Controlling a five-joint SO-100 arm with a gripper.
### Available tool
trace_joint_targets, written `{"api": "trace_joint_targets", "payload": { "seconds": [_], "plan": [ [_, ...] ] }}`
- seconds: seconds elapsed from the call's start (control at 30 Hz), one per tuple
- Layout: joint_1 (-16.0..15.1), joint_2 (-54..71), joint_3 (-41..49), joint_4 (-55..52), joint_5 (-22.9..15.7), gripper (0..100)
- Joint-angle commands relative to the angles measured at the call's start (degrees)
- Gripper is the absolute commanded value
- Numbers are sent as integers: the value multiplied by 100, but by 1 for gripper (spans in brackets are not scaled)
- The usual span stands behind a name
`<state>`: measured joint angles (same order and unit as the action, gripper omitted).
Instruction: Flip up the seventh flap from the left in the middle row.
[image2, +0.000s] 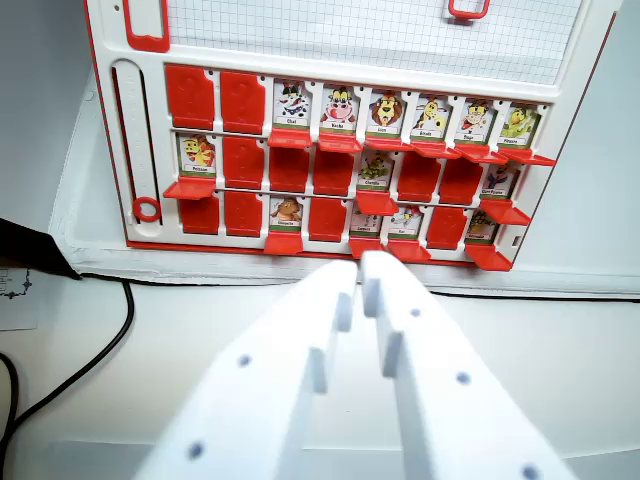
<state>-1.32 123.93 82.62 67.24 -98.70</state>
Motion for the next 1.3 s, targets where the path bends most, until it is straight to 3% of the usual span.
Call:
{"api": "trace_joint_targets", "payload": {
  "seconds": [0.0, 0.33, 1.27],
  "plan": [
    [141, 378, -281, 18, -70, 0],
    [404, 360, -527, 141, 88, 0],
    [475, 325, -343, -26, 404, 0]
  ]
}}
